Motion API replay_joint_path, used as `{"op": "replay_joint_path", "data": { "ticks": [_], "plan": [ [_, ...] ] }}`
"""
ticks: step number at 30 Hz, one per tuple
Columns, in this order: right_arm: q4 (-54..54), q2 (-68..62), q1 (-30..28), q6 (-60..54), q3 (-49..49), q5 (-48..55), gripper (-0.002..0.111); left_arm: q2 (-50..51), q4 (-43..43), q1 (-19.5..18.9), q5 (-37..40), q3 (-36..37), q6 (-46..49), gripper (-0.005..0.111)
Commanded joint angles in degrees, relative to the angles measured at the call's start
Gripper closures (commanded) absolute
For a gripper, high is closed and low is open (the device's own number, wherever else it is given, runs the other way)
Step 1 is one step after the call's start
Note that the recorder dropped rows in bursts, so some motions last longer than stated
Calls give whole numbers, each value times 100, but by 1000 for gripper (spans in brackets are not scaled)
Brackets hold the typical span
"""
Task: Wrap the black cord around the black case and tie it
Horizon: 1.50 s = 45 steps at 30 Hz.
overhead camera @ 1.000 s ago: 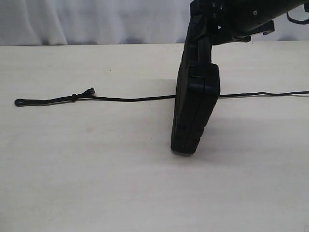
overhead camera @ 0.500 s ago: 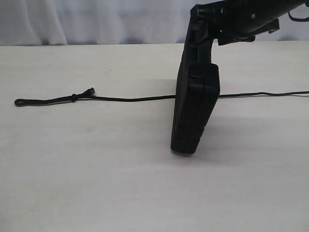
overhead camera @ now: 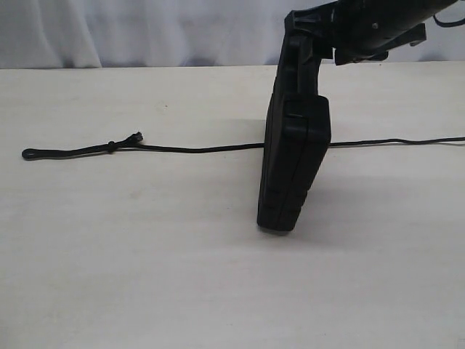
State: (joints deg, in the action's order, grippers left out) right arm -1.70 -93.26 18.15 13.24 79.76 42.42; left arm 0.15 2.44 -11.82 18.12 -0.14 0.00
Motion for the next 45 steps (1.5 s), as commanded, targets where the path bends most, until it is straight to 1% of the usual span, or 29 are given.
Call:
{"op": "replay_joint_path", "data": {
  "ticks": [1,7,19,45],
  "plan": [
    [-45,-32,5,54,23,1,57,-15,-6,-7,-39,14,0,107],
    [-285,-268,5,54,23,38,57,-15,-6,-7,-39,14,0,107],
    [-294,-420,5,54,23,-57,57,-15,-6,-7,-39,14,0,107],
    [-297,-294,5,54,23,-133,57,-15,4,-7,-39,14,0,107]
  ]
}}
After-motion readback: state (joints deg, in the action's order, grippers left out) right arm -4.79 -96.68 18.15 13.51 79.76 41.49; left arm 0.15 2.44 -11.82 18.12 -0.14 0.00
